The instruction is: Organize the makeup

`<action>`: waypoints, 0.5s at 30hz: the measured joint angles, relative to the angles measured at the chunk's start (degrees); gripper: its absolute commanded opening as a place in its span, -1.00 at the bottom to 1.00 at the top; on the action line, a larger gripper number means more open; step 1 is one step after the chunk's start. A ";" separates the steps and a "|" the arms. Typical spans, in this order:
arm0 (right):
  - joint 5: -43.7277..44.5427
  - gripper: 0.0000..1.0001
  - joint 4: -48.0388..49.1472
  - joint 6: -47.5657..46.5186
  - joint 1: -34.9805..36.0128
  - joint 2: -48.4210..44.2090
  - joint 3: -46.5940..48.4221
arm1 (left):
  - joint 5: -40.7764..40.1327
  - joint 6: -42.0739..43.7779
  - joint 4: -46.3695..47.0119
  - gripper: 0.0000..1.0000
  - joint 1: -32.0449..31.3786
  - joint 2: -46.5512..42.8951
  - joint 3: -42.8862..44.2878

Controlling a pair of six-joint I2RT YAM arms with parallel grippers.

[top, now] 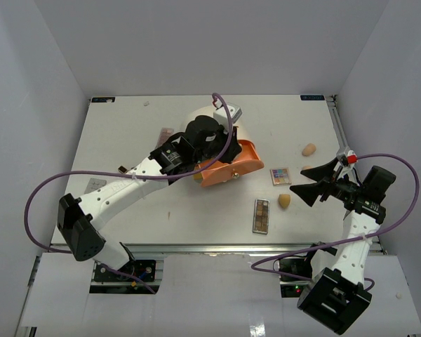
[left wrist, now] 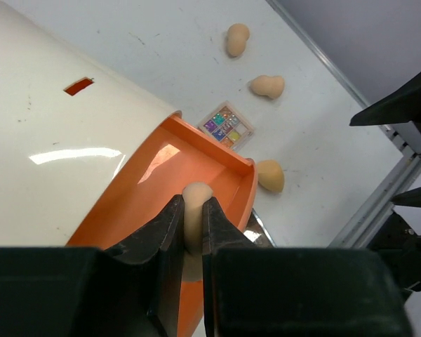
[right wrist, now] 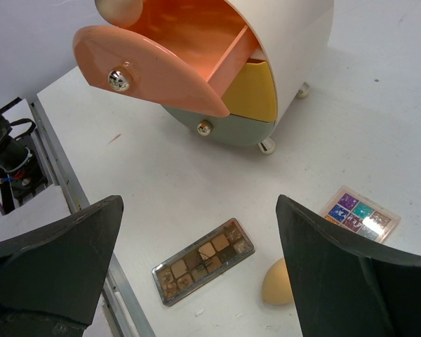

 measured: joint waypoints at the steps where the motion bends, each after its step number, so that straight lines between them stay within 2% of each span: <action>1: 0.00 0.92 0.00 0.00 -0.02 0.00 0.00 | -1.13 0.53 -0.16 -0.77 -0.33 0.60 0.33; 6: 0.02 0.93 0.00 0.01 -0.03 0.00 0.00 | -5.27 2.38 -1.02 -0.40 -1.05 1.94 0.73; 15: 0.20 0.93 0.01 -0.03 -0.34 -0.09 0.00 | -7.50 3.27 -1.86 0.11 -1.31 1.99 0.99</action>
